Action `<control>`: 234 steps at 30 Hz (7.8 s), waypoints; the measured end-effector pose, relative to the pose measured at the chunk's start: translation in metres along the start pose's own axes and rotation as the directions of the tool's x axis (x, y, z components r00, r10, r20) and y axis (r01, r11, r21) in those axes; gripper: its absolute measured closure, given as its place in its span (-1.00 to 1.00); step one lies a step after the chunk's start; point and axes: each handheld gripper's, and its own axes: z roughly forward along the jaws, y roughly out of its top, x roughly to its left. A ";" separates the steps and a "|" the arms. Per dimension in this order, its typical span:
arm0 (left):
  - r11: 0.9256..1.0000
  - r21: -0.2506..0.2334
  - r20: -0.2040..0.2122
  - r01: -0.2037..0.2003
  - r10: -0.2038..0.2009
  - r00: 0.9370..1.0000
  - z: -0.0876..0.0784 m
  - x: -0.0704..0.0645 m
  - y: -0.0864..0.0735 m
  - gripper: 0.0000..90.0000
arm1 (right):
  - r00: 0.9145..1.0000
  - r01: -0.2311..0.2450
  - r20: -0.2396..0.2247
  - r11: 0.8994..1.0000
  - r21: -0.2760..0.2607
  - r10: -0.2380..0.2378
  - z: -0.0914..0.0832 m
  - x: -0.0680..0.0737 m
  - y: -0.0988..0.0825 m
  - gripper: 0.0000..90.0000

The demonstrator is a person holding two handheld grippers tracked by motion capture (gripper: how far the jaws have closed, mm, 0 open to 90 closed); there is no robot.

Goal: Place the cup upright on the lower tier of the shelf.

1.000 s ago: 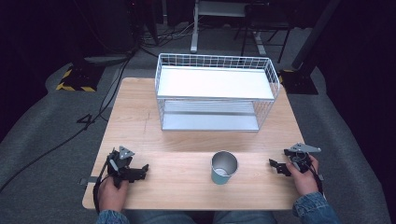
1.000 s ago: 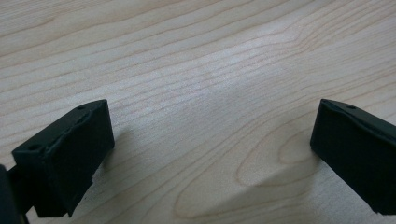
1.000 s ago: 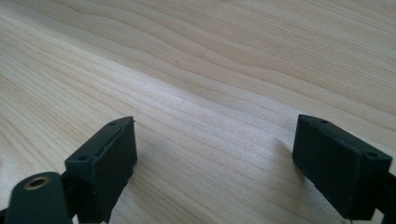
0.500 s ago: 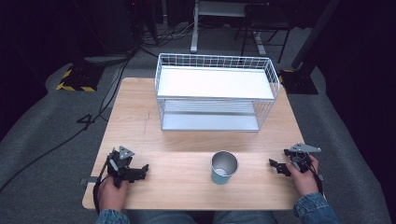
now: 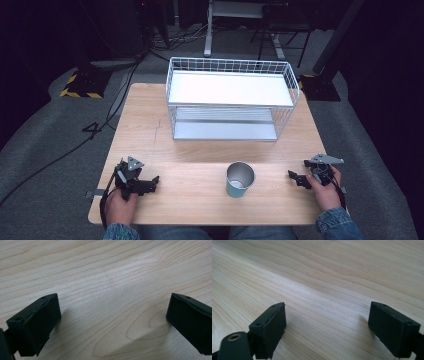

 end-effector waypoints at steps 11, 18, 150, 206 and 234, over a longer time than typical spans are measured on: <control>1.000 -0.001 -0.001 0.002 -0.002 1.000 0.000 0.000 0.000 -1.00 | 0.999 0.008 -0.039 0.999 -0.037 -0.009 -0.016 0.012 0.011 -0.63; 1.000 0.000 -0.001 0.002 -0.002 1.000 0.000 0.000 0.000 -1.00 | 0.997 0.006 -0.075 0.999 -0.053 -0.010 -0.025 0.020 0.016 -0.63; 1.000 -0.001 -0.001 0.002 -0.002 1.000 0.000 0.000 0.000 -1.00 | 0.909 0.147 -0.352 0.963 -0.227 -0.222 0.032 0.183 0.089 -0.52; 1.000 0.001 -0.007 0.001 -0.001 1.000 0.001 0.000 0.001 -1.00 | 0.998 -0.004 -0.056 0.960 -0.278 -0.012 0.133 0.124 0.182 -0.52; 1.000 0.003 -0.006 0.002 -0.002 1.000 0.001 0.000 0.001 -1.00 | 0.999 -0.040 0.012 0.968 -0.249 0.044 0.172 0.111 0.185 -0.53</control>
